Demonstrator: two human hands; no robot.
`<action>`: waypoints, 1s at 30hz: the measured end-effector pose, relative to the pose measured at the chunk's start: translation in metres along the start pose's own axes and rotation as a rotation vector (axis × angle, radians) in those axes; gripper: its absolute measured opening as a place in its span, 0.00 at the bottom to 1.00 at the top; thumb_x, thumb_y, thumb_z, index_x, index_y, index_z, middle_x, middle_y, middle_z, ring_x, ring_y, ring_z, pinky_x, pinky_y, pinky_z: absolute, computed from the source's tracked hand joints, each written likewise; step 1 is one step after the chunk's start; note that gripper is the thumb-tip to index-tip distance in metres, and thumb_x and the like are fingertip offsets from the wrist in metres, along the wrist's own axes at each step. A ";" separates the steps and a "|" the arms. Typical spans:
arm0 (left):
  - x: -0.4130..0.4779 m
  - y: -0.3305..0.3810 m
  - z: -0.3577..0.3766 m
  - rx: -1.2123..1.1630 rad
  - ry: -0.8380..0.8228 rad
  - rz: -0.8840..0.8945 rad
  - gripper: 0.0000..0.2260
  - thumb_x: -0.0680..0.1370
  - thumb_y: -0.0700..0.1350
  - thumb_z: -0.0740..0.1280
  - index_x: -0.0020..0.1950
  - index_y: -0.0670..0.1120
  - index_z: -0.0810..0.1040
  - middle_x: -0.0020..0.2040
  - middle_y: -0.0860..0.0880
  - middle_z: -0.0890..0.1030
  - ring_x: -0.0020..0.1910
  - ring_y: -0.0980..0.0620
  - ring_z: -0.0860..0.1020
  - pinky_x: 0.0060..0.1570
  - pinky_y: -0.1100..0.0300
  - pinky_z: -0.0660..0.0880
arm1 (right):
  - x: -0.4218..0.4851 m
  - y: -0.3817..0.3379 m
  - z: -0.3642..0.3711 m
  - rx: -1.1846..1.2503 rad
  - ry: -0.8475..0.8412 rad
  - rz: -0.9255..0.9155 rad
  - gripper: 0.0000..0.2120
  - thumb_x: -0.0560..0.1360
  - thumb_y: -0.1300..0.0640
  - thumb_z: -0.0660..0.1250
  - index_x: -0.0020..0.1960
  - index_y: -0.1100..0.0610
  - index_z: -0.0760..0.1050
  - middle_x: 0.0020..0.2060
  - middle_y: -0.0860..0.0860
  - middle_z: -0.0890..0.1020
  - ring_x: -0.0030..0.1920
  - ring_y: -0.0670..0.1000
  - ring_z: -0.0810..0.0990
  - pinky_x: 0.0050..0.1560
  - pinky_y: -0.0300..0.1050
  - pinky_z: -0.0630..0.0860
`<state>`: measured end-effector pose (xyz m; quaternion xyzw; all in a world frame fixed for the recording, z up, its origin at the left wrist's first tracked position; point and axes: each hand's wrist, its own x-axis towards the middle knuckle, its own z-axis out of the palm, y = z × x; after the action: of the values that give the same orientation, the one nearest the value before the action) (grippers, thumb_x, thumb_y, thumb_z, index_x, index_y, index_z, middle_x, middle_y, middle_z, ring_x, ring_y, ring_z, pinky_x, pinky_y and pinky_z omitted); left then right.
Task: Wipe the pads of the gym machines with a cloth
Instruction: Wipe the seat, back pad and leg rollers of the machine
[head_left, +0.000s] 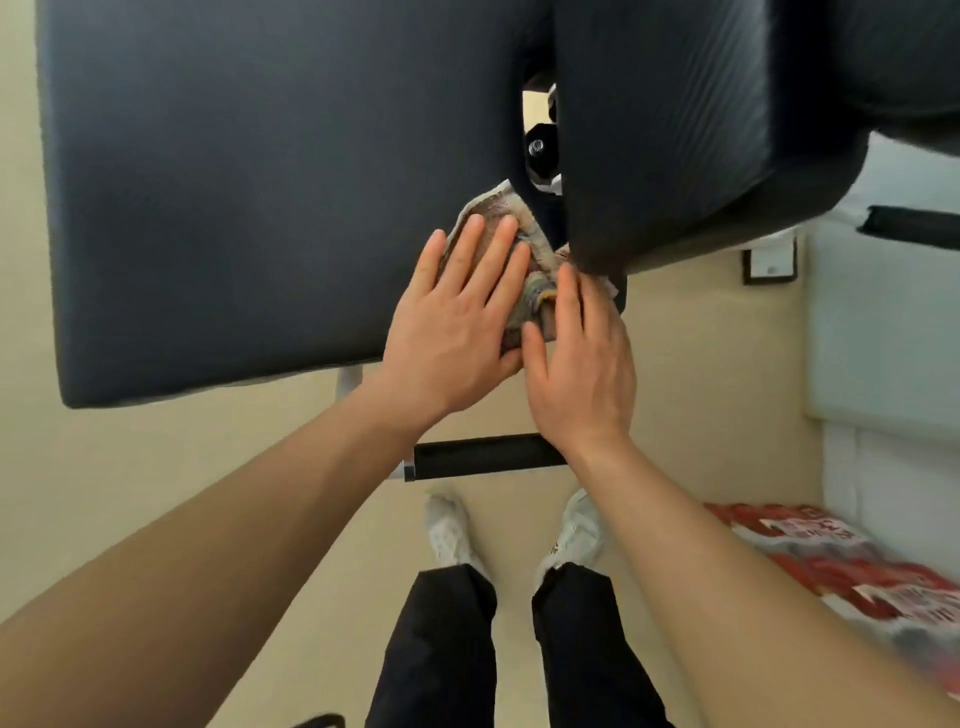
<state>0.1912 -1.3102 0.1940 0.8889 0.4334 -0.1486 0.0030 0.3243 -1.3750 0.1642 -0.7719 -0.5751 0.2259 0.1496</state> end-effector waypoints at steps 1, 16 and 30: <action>0.007 0.006 0.002 0.020 0.004 0.048 0.34 0.83 0.64 0.48 0.83 0.44 0.51 0.83 0.42 0.51 0.82 0.40 0.49 0.80 0.41 0.46 | -0.003 0.004 0.002 0.018 0.019 0.058 0.30 0.82 0.46 0.56 0.80 0.55 0.56 0.79 0.55 0.62 0.78 0.56 0.62 0.75 0.55 0.65; -0.094 -0.098 -0.006 0.151 0.081 0.059 0.31 0.82 0.54 0.64 0.82 0.47 0.59 0.82 0.47 0.59 0.80 0.42 0.58 0.78 0.39 0.49 | -0.021 -0.101 0.021 0.249 0.188 0.120 0.15 0.70 0.43 0.71 0.50 0.51 0.73 0.54 0.49 0.74 0.54 0.52 0.70 0.54 0.46 0.72; 0.002 -0.025 0.010 0.183 0.042 0.429 0.35 0.83 0.53 0.60 0.83 0.45 0.45 0.83 0.44 0.50 0.82 0.45 0.50 0.79 0.45 0.47 | -0.024 -0.012 -0.024 0.636 0.167 0.874 0.23 0.78 0.60 0.64 0.72 0.58 0.64 0.66 0.55 0.71 0.53 0.53 0.76 0.49 0.44 0.74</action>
<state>0.1709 -1.2941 0.1872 0.9600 0.2194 -0.1648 -0.0550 0.3212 -1.3935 0.1946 -0.8710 -0.0900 0.3676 0.3132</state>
